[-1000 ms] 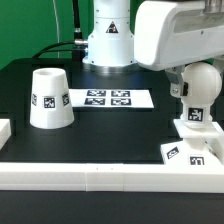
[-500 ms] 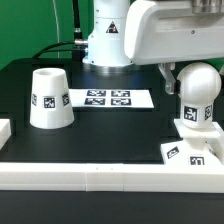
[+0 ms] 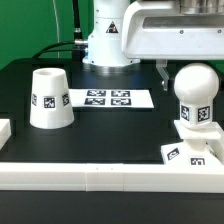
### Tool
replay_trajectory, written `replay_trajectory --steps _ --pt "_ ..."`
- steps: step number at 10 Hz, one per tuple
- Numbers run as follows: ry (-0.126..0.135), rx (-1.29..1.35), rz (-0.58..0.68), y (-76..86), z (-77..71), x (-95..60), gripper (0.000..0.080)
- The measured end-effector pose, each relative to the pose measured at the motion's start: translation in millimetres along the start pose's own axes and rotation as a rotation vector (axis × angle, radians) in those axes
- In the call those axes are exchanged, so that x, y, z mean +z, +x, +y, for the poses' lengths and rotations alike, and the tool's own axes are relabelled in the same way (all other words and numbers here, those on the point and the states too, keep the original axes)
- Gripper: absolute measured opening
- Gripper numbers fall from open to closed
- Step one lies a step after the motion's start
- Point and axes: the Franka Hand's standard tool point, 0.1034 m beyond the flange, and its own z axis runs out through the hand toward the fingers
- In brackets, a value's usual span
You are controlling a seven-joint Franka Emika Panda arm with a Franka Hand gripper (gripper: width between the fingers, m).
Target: Assemble lamp
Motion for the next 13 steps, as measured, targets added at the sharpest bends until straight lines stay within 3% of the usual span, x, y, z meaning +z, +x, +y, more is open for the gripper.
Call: replay_trajectory --steps 4,10,13 --pt "0.015 0.341 -0.011 -1.1 -2.9 1.7 0.0577" --pt "0.081 0.885 -0.088 1.6 -3.3 2.5 0.0577" --pt "0.093 1.095 -0.117 0.2 -10.0 3.3 0.0577"
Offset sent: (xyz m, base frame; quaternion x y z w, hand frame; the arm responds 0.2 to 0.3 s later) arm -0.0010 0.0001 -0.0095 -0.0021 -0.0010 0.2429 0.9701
